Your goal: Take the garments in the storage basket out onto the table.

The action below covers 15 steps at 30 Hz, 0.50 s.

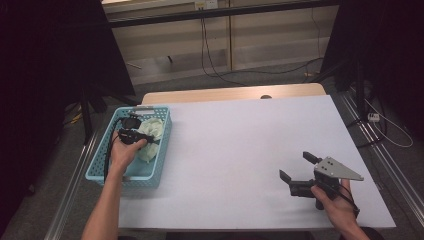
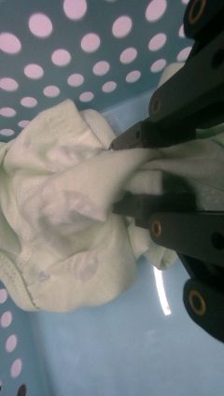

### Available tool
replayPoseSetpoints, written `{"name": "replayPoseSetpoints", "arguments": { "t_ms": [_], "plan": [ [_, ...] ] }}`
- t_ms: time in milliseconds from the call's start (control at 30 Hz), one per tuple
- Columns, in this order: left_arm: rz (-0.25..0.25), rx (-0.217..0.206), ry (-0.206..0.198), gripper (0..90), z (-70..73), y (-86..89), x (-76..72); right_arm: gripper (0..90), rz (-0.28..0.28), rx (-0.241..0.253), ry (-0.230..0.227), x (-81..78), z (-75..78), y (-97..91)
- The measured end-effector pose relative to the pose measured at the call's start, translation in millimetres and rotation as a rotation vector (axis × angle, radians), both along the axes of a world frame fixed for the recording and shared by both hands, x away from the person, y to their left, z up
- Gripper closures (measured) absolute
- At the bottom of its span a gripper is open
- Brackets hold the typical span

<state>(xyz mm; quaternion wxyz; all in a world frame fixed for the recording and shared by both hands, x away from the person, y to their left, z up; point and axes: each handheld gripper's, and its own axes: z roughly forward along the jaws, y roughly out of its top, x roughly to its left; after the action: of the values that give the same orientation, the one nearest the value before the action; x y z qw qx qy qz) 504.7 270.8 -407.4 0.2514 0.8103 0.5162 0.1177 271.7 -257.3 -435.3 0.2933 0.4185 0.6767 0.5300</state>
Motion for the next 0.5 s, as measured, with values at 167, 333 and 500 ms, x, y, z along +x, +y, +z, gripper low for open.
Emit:
{"name": "replayPoseSetpoints", "arguments": {
  "t_ms": [167,333,500],
  "plan": [
    [0.002,-0.018,-0.026,73.7,4.0,2.5,-5.7,0.7,0.000,-0.001,-0.001,0.6,-0.3,-0.1],
    [0.021,-0.008,-0.072,73.6,5.9,2.5,-12.6,0.7,-0.001,-0.001,0.000,0.0,-0.1,-0.2],
    [0.011,-0.006,-0.093,73.7,9.8,5.1,-18.3,0.7,-0.001,-0.001,-0.001,0.4,-0.2,0.2]
  ]
}}
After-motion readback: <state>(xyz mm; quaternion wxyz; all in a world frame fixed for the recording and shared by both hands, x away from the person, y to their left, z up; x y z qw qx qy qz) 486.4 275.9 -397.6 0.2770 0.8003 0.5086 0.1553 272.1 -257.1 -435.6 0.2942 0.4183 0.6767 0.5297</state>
